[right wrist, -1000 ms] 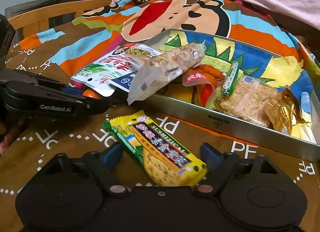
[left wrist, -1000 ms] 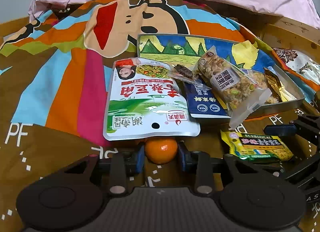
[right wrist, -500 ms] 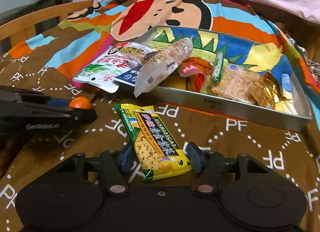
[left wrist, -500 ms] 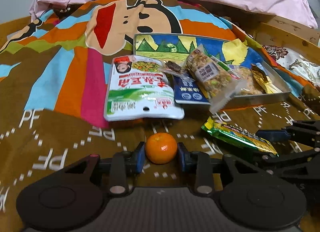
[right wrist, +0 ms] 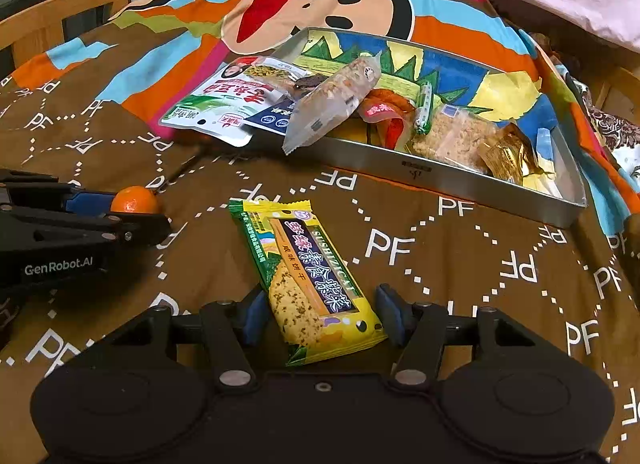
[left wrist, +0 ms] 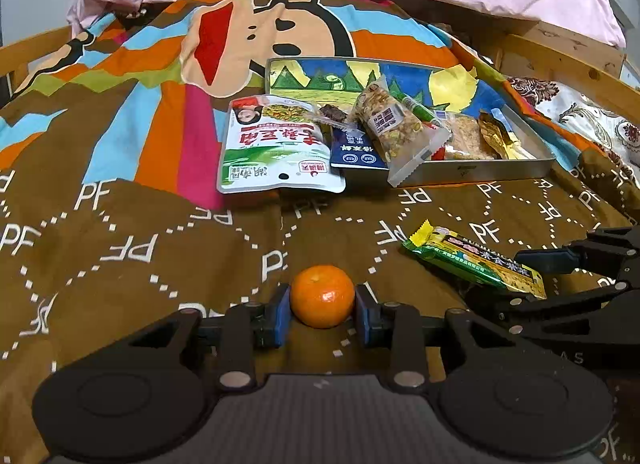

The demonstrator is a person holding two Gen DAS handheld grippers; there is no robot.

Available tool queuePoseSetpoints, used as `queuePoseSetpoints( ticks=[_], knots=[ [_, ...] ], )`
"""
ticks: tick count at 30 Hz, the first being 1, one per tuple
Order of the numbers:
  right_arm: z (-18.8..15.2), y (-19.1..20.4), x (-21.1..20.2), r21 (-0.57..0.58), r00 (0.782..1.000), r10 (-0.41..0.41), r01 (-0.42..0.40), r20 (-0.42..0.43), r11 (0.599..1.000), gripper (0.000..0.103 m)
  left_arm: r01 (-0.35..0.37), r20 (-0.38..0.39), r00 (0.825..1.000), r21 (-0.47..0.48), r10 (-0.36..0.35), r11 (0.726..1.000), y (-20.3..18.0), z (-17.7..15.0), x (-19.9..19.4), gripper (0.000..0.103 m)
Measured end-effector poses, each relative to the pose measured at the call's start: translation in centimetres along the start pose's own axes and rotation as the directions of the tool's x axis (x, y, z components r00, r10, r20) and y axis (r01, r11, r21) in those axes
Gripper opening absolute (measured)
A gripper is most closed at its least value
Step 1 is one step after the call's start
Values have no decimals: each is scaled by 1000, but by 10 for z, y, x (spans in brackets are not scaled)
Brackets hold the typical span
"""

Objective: Organize snacks
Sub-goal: 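Grasp the yellow Sushizicai bar with the right tool while the left tool grasps the orange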

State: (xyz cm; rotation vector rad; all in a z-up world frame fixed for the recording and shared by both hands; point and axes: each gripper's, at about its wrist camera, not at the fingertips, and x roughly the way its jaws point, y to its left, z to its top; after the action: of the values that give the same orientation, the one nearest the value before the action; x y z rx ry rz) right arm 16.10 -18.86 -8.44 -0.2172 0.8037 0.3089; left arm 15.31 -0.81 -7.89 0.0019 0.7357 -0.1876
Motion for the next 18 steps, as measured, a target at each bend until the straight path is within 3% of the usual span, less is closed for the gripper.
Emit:
queuePoseSetpoints(
  ticks=[12, 18],
  knots=[
    [1, -12, 20, 26, 998, 9, -10, 59, 1000, 99, 23, -1, 1000, -19, -23, 1000, 6, -3, 8, 35],
    [1, -18, 30, 46, 996, 38, -42, 82, 998, 102, 21, -1, 1000, -17, -21, 1000, 5, -4, 9, 35]
  ],
)
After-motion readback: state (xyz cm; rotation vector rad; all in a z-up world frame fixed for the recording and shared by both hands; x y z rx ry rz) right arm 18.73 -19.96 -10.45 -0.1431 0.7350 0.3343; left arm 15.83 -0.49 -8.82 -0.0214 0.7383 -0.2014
